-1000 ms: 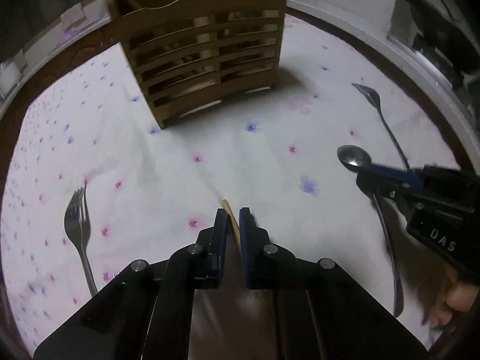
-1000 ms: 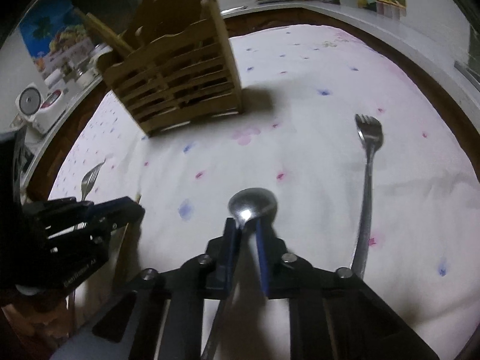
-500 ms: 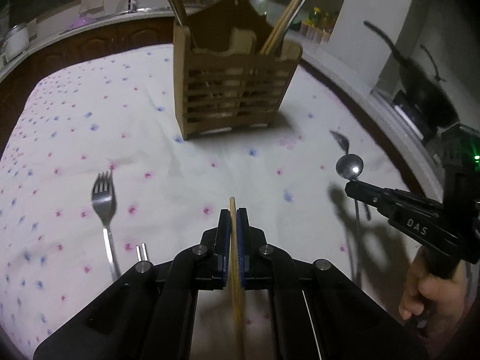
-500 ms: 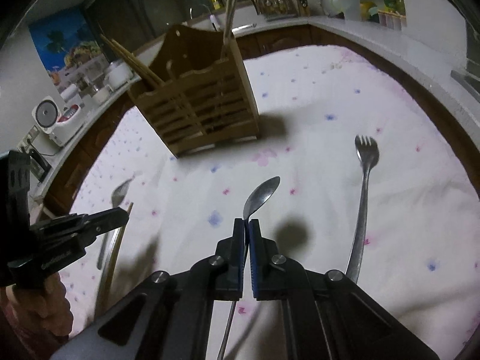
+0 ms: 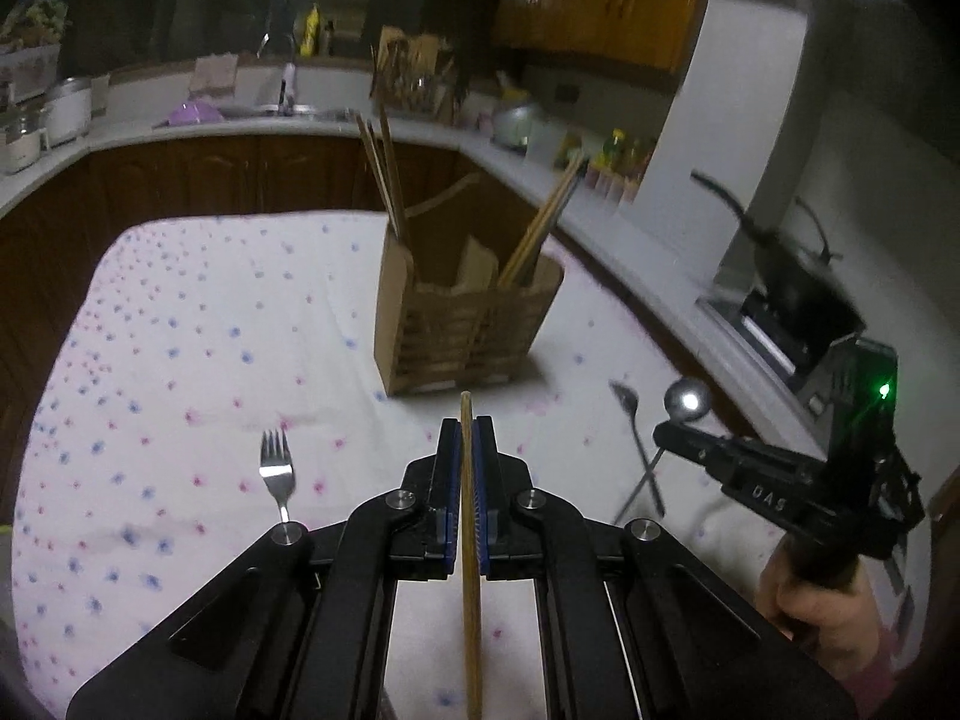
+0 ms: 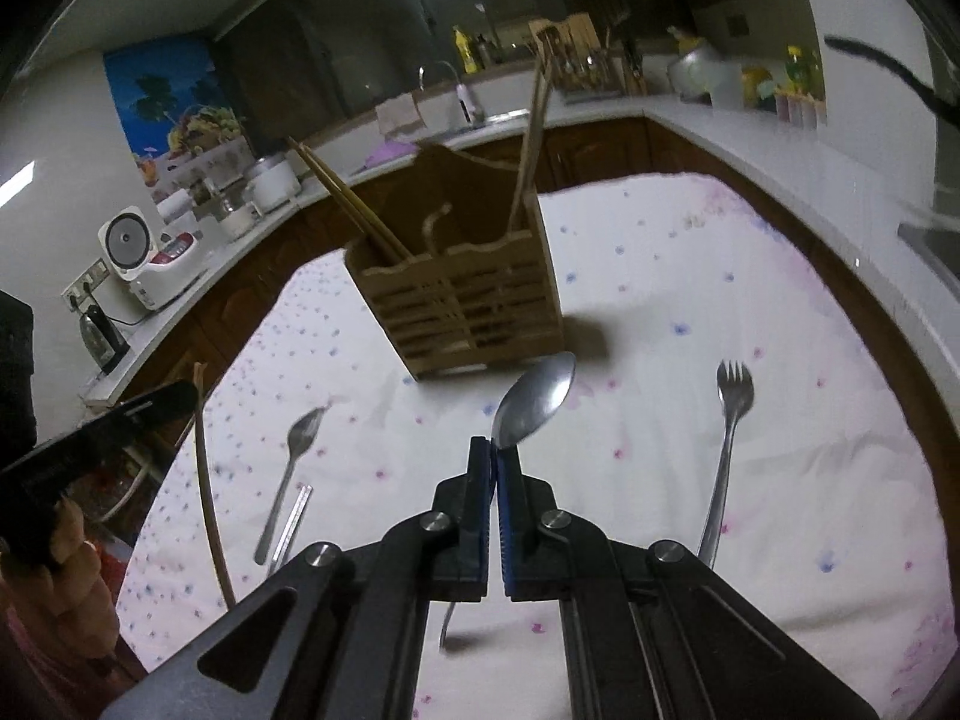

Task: Organize utensils
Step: 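Lift the spoon and chopstick and carry them above the wooden holder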

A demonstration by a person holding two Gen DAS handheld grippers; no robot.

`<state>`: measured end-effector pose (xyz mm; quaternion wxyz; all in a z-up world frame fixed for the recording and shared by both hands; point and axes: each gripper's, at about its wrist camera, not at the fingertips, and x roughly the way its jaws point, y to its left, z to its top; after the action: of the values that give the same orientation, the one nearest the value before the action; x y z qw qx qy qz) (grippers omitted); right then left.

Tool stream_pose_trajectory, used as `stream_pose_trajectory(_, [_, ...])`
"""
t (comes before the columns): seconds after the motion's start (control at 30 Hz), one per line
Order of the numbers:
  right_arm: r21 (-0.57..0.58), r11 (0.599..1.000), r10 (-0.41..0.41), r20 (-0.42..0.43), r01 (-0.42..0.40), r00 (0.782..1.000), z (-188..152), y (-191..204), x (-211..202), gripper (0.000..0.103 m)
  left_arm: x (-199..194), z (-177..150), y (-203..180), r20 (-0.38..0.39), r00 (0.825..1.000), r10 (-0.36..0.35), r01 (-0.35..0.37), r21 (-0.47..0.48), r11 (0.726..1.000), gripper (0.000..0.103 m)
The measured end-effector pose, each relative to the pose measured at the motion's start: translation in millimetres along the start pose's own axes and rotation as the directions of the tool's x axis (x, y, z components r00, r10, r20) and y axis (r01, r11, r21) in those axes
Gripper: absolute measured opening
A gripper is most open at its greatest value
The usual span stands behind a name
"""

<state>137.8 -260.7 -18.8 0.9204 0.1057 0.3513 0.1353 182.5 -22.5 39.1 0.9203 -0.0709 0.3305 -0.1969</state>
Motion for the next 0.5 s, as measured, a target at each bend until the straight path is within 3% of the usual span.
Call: stream_pose_trajectory(0.5, [-0.043,0.999,0.012,0.094,-0.008,0.996,16.8,15.3,-27.3,0.002,-38.9,7.1,3.1,0.123,0.992,-0.004,0.006,-0.022,1.000,0.000])
